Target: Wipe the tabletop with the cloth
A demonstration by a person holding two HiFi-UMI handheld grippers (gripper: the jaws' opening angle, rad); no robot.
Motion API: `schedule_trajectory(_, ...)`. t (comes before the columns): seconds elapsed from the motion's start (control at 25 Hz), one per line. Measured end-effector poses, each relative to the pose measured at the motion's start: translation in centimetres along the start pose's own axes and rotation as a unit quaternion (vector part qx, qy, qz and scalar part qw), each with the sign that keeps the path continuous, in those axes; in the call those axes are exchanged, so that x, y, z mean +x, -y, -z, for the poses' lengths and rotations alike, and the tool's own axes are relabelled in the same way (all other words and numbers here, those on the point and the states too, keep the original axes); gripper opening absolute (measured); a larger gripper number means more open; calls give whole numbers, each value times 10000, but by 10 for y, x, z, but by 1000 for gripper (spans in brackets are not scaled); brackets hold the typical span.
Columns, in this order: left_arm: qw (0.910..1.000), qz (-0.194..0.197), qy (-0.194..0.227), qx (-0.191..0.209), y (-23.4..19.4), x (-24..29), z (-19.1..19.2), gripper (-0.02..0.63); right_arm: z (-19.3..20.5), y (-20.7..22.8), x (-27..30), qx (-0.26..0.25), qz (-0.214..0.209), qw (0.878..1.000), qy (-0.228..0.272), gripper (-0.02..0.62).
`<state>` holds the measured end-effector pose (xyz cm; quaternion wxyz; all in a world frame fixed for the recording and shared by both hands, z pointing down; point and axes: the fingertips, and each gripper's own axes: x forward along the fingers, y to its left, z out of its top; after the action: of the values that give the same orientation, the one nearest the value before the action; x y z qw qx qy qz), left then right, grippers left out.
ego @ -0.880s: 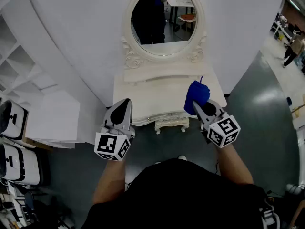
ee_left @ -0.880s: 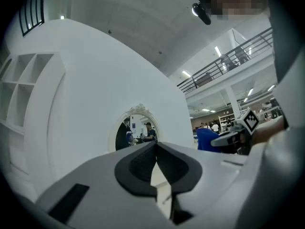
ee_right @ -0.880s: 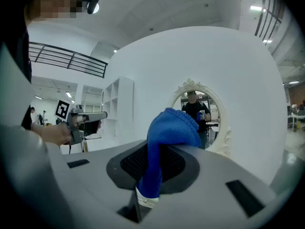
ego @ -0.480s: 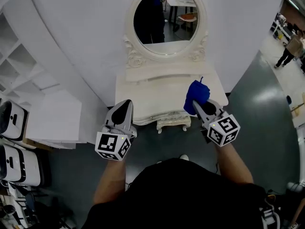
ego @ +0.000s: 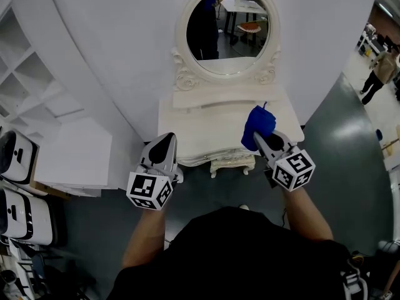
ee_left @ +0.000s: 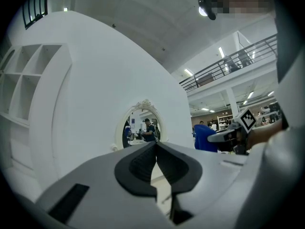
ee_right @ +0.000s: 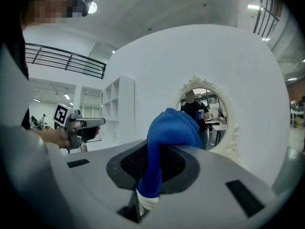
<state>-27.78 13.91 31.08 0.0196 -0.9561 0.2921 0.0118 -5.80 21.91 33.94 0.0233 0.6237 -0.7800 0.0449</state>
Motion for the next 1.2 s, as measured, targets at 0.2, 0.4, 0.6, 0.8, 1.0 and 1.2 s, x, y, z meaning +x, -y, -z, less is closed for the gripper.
schedule_trajectory(0.2, 10000, 61, -8, -14, -11, 7, 3, 12, 3, 2, 13, -10, 30, 10000, -51, 38)
schedule_trajectory(0.4, 9998, 213, -50, -30, -12, 22, 7, 12, 7, 16, 21, 51, 124, 9999, -103, 38)
schedule_trajectory(0.6, 9995, 262, -144, -50, -17, 45, 17, 12, 18, 35, 36, 139, 119, 9997, -179, 38)
schedule_trajectory(0.8, 9995, 177, -248, -42, -28, 78, 26, 12, 25, 66, 61, 225, 91, 9995, -218, 38)
schedule_trajectory(1.0, 9993, 69, -356, -59, -43, 123, 35, 12, 31, 105, 94, 314, -3, 9990, -307, 38)
schedule_trajectory(1.2, 9988, -14, -468, -114, -57, 173, 47, 12, 37, 146, 130, 389, -122, 9982, -430, 37)
